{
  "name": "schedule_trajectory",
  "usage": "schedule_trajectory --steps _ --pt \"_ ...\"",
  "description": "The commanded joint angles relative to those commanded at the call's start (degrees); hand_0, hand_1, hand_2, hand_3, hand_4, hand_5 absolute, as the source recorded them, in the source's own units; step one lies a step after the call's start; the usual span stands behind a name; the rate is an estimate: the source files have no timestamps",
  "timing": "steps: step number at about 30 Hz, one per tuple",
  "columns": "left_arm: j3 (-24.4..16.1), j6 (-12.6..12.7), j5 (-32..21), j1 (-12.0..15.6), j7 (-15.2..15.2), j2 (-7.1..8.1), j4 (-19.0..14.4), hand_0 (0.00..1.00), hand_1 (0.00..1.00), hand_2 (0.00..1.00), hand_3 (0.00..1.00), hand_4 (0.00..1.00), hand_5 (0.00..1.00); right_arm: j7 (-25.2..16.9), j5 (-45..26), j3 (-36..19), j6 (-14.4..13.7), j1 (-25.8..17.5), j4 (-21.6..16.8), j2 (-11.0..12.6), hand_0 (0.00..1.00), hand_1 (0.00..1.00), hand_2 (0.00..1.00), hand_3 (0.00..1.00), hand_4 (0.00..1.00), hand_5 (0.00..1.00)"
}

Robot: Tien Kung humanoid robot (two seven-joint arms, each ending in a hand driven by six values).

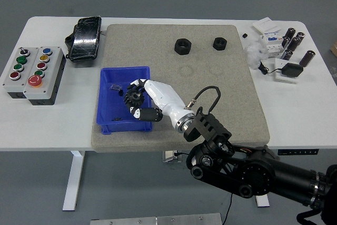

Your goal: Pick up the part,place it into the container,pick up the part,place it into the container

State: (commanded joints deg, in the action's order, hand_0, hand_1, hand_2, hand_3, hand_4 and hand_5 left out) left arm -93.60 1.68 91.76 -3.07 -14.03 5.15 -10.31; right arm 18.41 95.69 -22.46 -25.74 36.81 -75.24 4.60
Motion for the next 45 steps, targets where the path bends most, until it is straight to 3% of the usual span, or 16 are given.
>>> schedule_trajectory --steps 1,6,7,17,27,36,41,45 --pt "0.0 0.0 0.0 -0.02 0.01 -0.01 0.0 0.663 0.628 0.572 0.615 0.691 0.359 0.2 0.07 -0.05 0.26 -0.03 0.08 -0.02 0.752 0.818 0.835 0.757 0.518 0.101" --pt "0.04 -0.01 0.0 -0.06 0.04 -0.03 0.0 0.663 0.628 0.572 0.615 0.691 0.359 0.63 -0.11 -0.12 0.87 -0.25 0.46 0.0 0.752 0.818 0.835 0.757 0.518 0.101" --pt "0.02 -0.02 0.01 -0.05 0.03 -0.03 0.0 0.663 0.628 0.572 0.614 0.691 0.36 0.62 -0.12 -0.17 0.88 -0.31 0.48 -0.01 0.764 0.826 0.848 0.785 0.608 0.109" --pt "0.2 -0.05 -0.11 0.04 0.09 -0.06 0.0 0.663 0.628 0.572 0.614 0.69 0.359 -0.36 0.07 -1.69 -1.13 -0.81 0.31 0.24 0.757 0.821 0.838 0.781 0.627 0.104" --pt "0.41 -0.02 -0.38 0.17 0.2 -0.09 0.0 0.663 0.628 0.572 0.613 0.69 0.358 -5.07 -0.57 -12.88 -6.53 -5.5 -3.61 3.15 0.716 0.771 0.787 0.722 0.657 0.149" --pt "0.57 0.0 -0.45 0.56 0.31 0.0 0.0 0.663 0.628 0.572 0.613 0.689 0.357 -15.87 -10.99 -28.49 -9.82 -16.51 -7.02 7.65 0.688 0.749 0.764 0.71 0.659 0.149" --pt "0.69 0.04 -0.52 0.87 0.36 0.23 0.0 0.663 0.628 0.572 0.613 0.689 0.357 -22.68 -18.86 -37.17 -8.75 -23.25 -6.75 9.25 0.688 0.749 0.764 0.71 0.659 0.149" --pt "0.45 -0.01 -0.05 1.24 0.32 0.42 0.0 0.662 0.628 0.571 0.612 0.689 0.358 -28.31 -25.52 -43.93 -7.28 -28.36 -6.46 9.15 0.682 0.744 0.762 0.708 0.672 0.148"
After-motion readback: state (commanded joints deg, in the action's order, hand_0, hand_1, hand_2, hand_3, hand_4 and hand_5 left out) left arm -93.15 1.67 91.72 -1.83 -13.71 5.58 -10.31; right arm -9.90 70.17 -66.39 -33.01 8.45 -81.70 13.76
